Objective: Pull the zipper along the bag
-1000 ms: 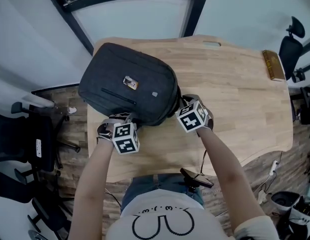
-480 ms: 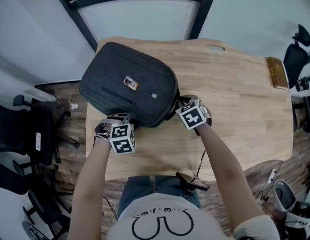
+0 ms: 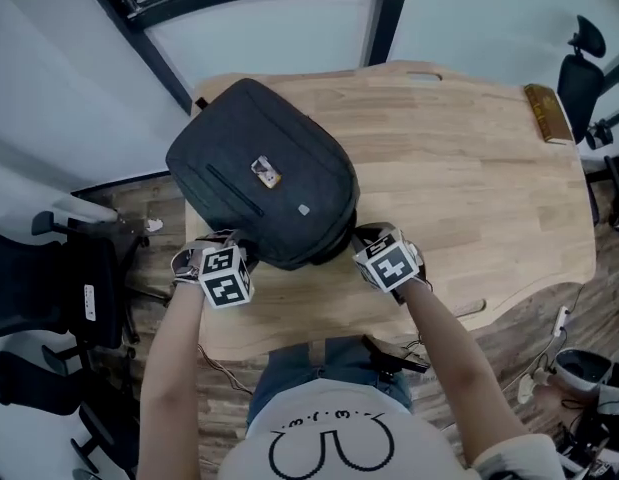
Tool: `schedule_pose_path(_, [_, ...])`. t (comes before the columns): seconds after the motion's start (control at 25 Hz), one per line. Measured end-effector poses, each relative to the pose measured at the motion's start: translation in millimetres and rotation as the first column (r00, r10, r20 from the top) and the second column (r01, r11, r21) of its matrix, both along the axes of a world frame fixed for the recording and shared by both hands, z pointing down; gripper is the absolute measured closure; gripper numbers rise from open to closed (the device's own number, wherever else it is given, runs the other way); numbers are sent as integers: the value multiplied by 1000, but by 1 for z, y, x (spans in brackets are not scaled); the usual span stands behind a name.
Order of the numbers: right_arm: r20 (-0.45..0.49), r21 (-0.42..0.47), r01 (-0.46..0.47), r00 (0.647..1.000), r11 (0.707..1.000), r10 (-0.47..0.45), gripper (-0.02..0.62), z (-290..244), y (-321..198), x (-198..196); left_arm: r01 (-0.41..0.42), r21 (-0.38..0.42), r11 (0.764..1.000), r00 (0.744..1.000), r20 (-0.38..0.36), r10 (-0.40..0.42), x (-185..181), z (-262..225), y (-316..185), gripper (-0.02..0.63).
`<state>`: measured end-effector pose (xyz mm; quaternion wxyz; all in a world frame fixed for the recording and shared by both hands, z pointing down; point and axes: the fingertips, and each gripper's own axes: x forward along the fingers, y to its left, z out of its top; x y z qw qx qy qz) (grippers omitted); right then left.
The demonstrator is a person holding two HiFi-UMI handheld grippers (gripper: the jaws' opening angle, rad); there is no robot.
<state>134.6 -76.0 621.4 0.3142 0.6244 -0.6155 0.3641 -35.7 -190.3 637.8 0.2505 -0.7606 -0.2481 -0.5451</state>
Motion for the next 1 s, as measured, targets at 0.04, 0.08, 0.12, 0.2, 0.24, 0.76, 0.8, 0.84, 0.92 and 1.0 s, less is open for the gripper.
schedule_pose_path(0.04, [24,7,-25,999,1000,25,538,0,1,-14,-4,9,1000,1000,1,4,-7,0,-8,508])
schedule_pose_path(0.08, [48,13,-50,998,999,49,538,1,1,-28,-10,20,1000,1000,1,10,-15,1,-17,506])
schedule_pose_path(0.12, [70,18,-73,995,997,71,538,2,0,-42,-18,32,999,1000,2,18,-22,1,-25,505])
schedule_pose_path(0.2, [103,23,-110,989,994,107,538,3,-4,-67,-37,66,997,999,0,37,-33,1,-43,505])
schedule_pose_path(0.24, [116,21,-125,986,992,122,538,2,-7,-78,-48,95,994,999,-3,48,-37,1,-52,503])
schedule_pose_path(0.76, [243,36,-320,922,947,302,537,6,-37,-153,130,16,991,988,-86,-129,-81,-39,-77,382])
schedule_pose_path(0.8, [297,37,-357,896,933,331,537,5,-39,-156,143,-52,988,984,-96,-147,-80,-43,-64,382])
schedule_pose_path(0.84, [335,40,-379,877,925,345,537,4,-42,-161,144,-106,984,982,-108,-155,-77,-45,-49,381])
schedule_pose_path(0.92, [358,51,-383,869,922,341,537,5,-47,-171,124,-157,980,981,-128,-145,-70,-43,-22,382])
schedule_pose_path(1.0, [345,64,-374,878,925,332,537,5,-53,-179,98,-144,985,982,-147,-119,-62,-35,-1,382])
